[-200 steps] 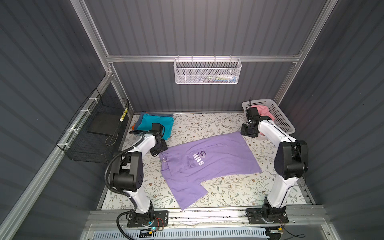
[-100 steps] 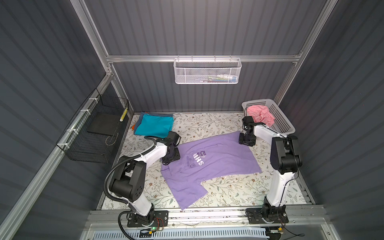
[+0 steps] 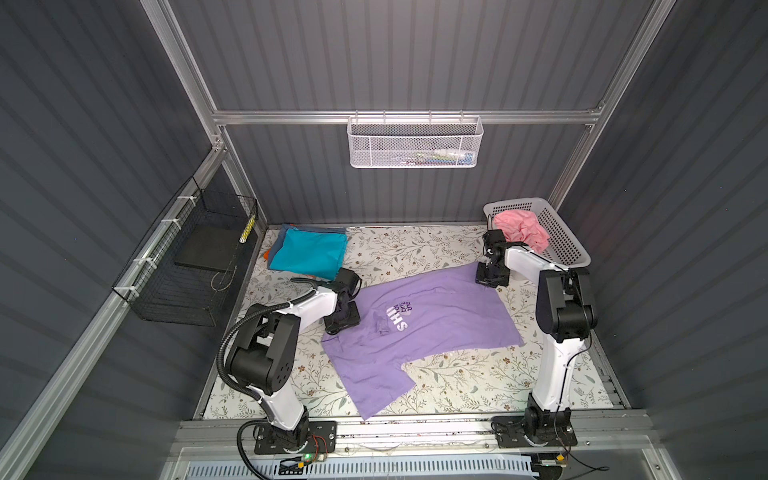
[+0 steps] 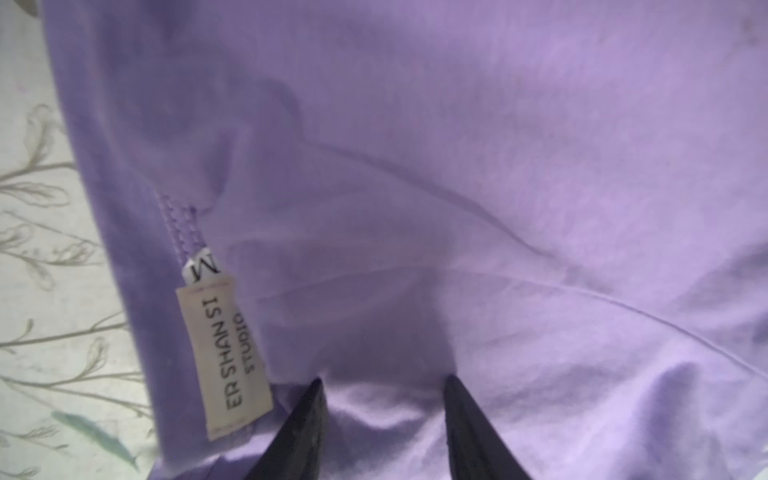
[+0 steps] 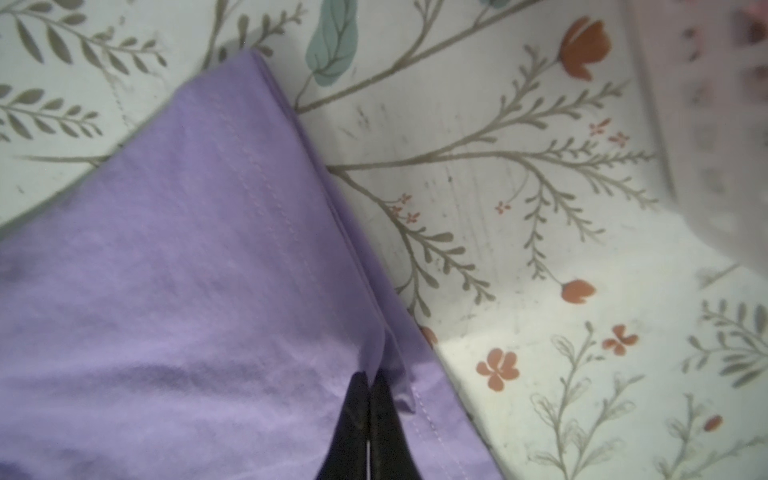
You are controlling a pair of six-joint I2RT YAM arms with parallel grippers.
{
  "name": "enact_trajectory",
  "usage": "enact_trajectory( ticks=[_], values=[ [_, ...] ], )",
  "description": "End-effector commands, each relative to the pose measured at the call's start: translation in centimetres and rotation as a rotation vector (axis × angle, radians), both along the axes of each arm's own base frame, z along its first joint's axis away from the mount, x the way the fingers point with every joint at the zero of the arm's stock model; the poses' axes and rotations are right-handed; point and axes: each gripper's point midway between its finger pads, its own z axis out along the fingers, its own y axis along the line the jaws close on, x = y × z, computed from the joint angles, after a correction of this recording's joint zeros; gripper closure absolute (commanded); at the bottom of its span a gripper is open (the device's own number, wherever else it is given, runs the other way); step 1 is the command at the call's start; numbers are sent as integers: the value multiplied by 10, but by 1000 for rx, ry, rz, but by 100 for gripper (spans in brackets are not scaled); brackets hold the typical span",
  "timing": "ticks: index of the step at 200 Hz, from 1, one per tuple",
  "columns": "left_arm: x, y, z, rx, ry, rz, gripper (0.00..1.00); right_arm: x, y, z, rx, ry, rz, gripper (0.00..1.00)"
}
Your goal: Fold and stack the t-shirts
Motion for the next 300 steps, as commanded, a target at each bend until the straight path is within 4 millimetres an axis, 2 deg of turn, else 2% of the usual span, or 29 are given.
enact_trajectory(
  ticks=[1,38,66,85,115,138,151,173,199,228,251,271,300],
  values=[
    [-15,4,-30,18,77,3,54,1,-17,16,-54,-13,-20,98],
    [-24,11,-39,44,94,-1,56,-3,-33,21,-79,-13,-43,96],
    [-29,14,-42,54,104,-2,57,-4,-33,18,-75,-9,-42,94],
    [-28,15,-36,61,98,-4,57,-5,-34,18,-79,-8,-43,93],
    [-23,14,-10,55,68,-19,57,-10,-30,25,-57,-26,-43,76],
    [-19,11,28,29,-7,-16,54,-23,-27,42,-33,-70,-55,71],
    [-22,10,49,31,-49,-17,52,-38,-27,50,-26,-89,-66,68],
    [-43,7,70,68,-74,-44,51,-71,-26,59,-10,-120,-81,61],
    [-86,-6,71,119,-50,-102,51,-117,-24,55,-2,-122,-91,58],
    [-140,-11,60,137,-16,-116,48,-165,-21,43,41,-109,-123,55],
    [-174,-16,44,125,4,-116,35,-192,-20,32,68,-101,-158,49],
    [-190,-32,26,103,13,-141,27,-207,-20,22,78,-74,-185,40],
    [-205,-56,8,122,17,-212,24,-218,-20,11,94,-38,-217,24]
  ],
)
